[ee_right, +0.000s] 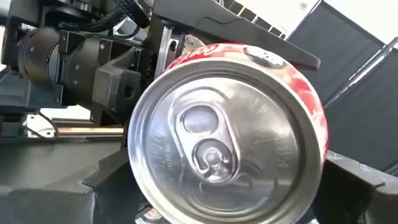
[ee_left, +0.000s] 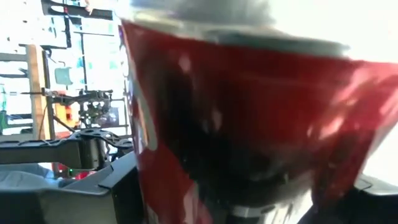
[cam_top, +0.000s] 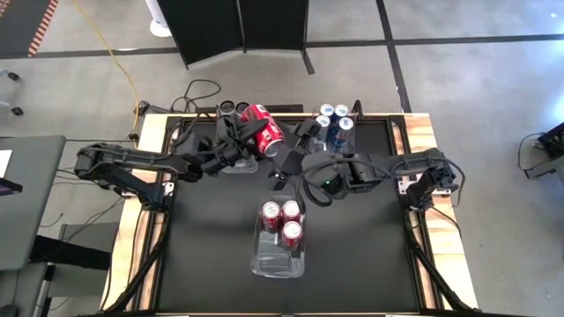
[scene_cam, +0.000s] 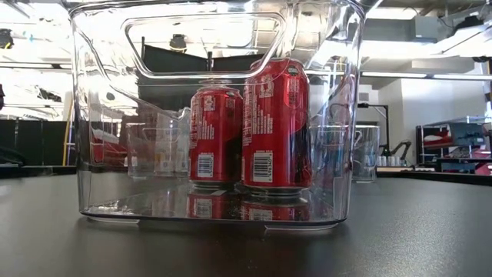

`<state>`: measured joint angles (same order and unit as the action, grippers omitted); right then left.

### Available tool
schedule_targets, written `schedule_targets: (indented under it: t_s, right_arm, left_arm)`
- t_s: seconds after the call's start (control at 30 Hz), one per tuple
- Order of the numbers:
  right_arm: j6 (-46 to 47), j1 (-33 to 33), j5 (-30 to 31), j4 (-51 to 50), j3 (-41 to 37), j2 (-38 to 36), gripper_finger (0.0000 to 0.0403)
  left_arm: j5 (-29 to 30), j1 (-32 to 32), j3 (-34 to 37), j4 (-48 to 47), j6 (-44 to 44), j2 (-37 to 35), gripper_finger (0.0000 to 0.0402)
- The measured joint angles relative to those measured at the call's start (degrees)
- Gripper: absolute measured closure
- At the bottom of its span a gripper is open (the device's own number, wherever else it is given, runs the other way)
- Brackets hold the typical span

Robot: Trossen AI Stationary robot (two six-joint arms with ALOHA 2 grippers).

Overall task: Sort soda cans
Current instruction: Put the red soda can into the bottom transparent bin

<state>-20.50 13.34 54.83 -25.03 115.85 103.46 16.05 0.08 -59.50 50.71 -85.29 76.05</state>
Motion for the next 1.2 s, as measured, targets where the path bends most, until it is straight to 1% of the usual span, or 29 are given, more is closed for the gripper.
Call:
schedule_targets:
  t_s: [0.23, 0.47, 0.63, 1.0, 1.2]
  right_arm:
    - [-4.37, 0.82, 2.93, 1.26, -0.05, 0.09, 0.0041]
    - [-5.15, 1.53, 4.40, 1.98, -0.11, 0.13, 0.0059]
    - [-7.09, 1.66, 4.90, 2.17, -0.11, 0.15, 0.0055]
    - [-24.79, 2.44, 5.23, 1.95, -0.11, 0.13, 0.0031]
    - [-25.70, 2.95, 7.61, 2.00, -0.11, 0.15, 0.0036]
  left_arm:
    - [-0.86, 0.28, -0.28, -1.21, 0.40, -0.05, 0.0095]
    - [-0.99, 0.26, -0.34, -1.66, -0.26, -0.10, 0.0095]
    - [-0.89, 0.28, -0.34, -1.75, -0.62, -0.10, 0.0095]
    - [-0.57, 0.28, -0.34, -4.18, -3.04, -0.10, 0.0095]
    - [-0.45, 0.29, -0.34, -4.69, -3.77, -0.10, 0.0095]
